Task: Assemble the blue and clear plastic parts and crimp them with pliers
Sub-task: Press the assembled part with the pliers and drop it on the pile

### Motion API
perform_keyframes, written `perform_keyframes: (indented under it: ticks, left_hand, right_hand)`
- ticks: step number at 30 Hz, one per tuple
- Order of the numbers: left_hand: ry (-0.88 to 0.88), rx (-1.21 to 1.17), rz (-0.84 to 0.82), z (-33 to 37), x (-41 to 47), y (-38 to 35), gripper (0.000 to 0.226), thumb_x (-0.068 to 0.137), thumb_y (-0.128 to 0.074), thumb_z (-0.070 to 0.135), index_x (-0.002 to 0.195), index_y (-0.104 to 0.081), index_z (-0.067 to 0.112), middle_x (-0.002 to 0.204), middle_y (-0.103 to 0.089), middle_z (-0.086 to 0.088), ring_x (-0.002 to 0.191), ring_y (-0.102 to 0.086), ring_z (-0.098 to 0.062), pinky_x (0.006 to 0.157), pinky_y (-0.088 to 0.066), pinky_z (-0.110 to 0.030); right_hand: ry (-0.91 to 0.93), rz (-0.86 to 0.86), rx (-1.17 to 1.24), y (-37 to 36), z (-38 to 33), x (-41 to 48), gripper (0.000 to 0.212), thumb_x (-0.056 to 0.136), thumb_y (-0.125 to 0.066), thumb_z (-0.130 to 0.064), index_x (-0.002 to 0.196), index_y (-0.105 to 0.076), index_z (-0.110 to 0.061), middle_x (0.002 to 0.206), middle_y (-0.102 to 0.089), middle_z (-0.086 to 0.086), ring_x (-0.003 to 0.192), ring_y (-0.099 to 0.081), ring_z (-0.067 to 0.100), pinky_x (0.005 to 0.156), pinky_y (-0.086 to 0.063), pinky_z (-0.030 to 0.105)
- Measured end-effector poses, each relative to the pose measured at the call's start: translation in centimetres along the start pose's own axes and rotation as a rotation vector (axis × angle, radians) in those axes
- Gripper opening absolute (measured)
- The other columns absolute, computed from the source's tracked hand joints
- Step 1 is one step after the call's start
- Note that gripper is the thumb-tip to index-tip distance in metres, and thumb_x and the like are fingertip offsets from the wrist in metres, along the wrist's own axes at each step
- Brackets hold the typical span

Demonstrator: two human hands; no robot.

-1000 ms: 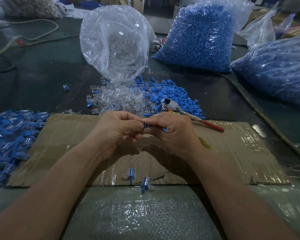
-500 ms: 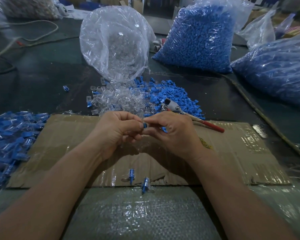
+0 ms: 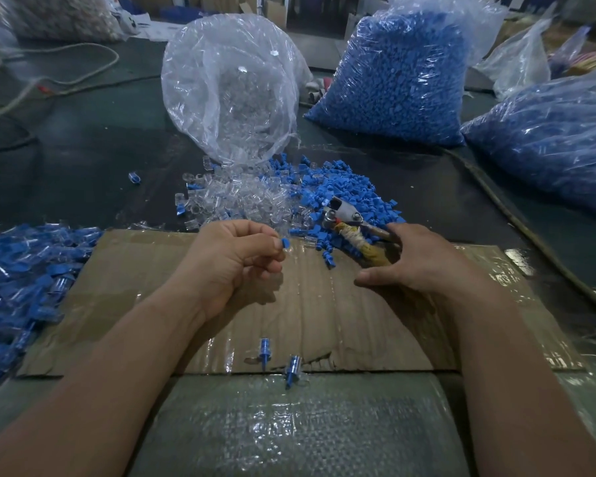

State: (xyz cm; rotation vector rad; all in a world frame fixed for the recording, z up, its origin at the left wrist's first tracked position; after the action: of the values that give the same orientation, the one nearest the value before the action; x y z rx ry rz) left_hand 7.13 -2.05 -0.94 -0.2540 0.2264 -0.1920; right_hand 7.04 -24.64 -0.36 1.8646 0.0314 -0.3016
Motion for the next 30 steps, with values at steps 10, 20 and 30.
perform_keyframes:
  ticks: [10, 20, 30]
  left_hand:
    - [-0.036, -0.015, -0.004, 0.2, 0.0, 0.1, 0.011, 0.074, -0.059, -0.007, 0.07, -0.057, 0.003, 0.053, -0.062, -0.009, 0.042, -0.057, -0.01, 0.039, -0.046, -0.016]
    - [-0.138, -0.08, 0.042, 0.9, 0.1, 0.3, 0.015, 0.082, -0.052, -0.008, 0.077, -0.053, 0.005, 0.054, -0.063, -0.003, 0.047, -0.06, -0.009, 0.043, -0.049, -0.016]
    - [-0.362, -0.022, 0.088, 3.2, -0.8, 0.6, 0.01, 0.081, -0.054, -0.004, 0.081, -0.056, 0.006, 0.062, -0.066, 0.001, 0.056, -0.061, -0.008, 0.052, -0.05, -0.016]
  right_hand:
    - [0.039, 0.287, 0.023, 3.3, -1.4, -1.2, 0.04, 0.061, -0.076, -0.035, 0.095, -0.067, -0.017, 0.084, -0.048, -0.001, 0.076, -0.045, 0.015, 0.062, -0.034, 0.029]
    - [0.219, 0.519, 0.287, 5.0, -4.1, -3.3, 0.028, 0.071, -0.062, -0.004, 0.097, -0.06, -0.015, 0.089, -0.057, 0.001, 0.081, -0.052, 0.018, 0.07, -0.04, 0.03]
    - [0.391, 0.377, 0.171, 1.9, -8.0, -3.5, 0.032, 0.076, -0.06, -0.012, 0.105, -0.048, -0.016, 0.096, -0.037, -0.005, 0.088, -0.036, 0.011, 0.068, -0.021, 0.022]
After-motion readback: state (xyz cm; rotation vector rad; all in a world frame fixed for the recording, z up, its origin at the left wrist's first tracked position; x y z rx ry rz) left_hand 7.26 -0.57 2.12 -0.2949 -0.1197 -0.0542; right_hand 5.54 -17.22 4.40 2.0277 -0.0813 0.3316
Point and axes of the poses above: each hand's wrist, its own x-axis towards the middle knuckle, its own y-axis out of the back of the hand, z = x × y, the point moved 10 cm from there along x, towards the middle knuckle
